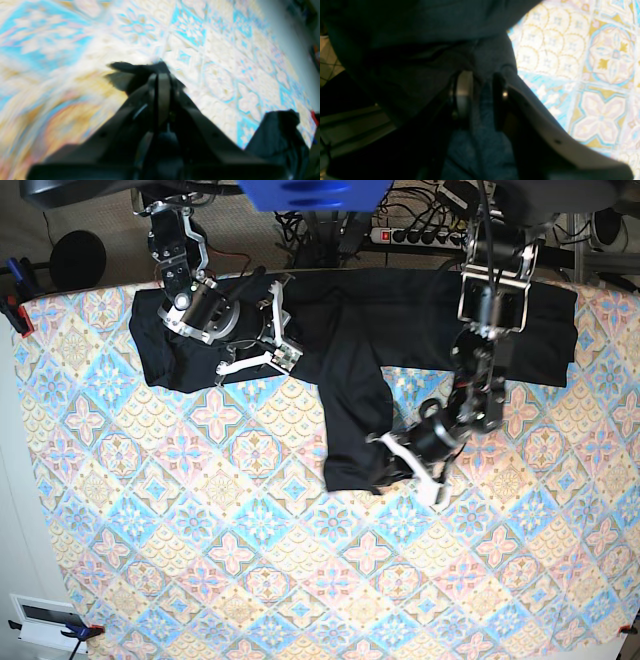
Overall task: Layout the t-shirt on the table in an organized manner, then fold the t-shirt properly
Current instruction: 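Grasp the loose shirt part with the left gripper and fold it onto the strip, then hold the folded strip ends with both grippers and straighten it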
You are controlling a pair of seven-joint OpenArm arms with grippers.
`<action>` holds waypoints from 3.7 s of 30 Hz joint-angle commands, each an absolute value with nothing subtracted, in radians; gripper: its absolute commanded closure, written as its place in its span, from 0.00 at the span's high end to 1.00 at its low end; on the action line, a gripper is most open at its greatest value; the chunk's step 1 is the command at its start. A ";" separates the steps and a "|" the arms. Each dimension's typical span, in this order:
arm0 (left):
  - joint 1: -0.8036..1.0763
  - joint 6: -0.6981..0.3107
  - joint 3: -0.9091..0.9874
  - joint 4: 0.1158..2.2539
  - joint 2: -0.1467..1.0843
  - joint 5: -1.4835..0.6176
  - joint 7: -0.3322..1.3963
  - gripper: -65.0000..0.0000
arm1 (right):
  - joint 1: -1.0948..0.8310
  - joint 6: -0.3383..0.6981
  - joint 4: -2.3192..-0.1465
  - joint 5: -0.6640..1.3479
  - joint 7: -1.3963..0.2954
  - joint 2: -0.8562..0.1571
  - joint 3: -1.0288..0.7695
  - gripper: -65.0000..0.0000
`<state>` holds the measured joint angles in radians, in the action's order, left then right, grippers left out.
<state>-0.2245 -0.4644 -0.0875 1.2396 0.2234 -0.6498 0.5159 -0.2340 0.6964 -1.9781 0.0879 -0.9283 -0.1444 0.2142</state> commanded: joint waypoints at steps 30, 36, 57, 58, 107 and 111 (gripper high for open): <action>0.536 -0.483 0.653 1.808 0.367 -0.915 0.526 0.00 | -0.225 0.698 -1.991 0.104 -0.909 -0.147 0.220 0.20; 0.550 -0.478 0.650 1.727 0.364 -0.837 0.526 0.00 | -0.228 0.698 -1.992 0.104 -0.909 -0.147 0.222 0.20; 0.595 -0.476 0.877 1.736 0.269 -0.654 0.529 0.39 | -0.225 0.698 -1.992 0.104 -0.909 -0.147 0.222 0.20; 0.593 -0.479 0.875 1.736 0.285 -0.654 0.542 0.42 | -0.225 0.698 -1.992 0.104 -0.909 -0.147 0.223 0.20; 0.289 -0.631 0.447 1.181 0.578 -0.742 0.843 0.46 | -0.194 0.698 -1.998 0.104 -0.909 -0.147 0.223 0.20; 0.288 -0.631 0.447 1.173 0.576 -0.745 0.846 0.28 | -0.185 0.698 -1.998 0.104 -0.909 -0.147 0.223 0.20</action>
<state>0.2764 -0.6216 0.4587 1.1786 0.5789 -0.7639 0.7715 -0.1909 0.6960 -1.9770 0.0891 -0.9264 -0.1471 0.2253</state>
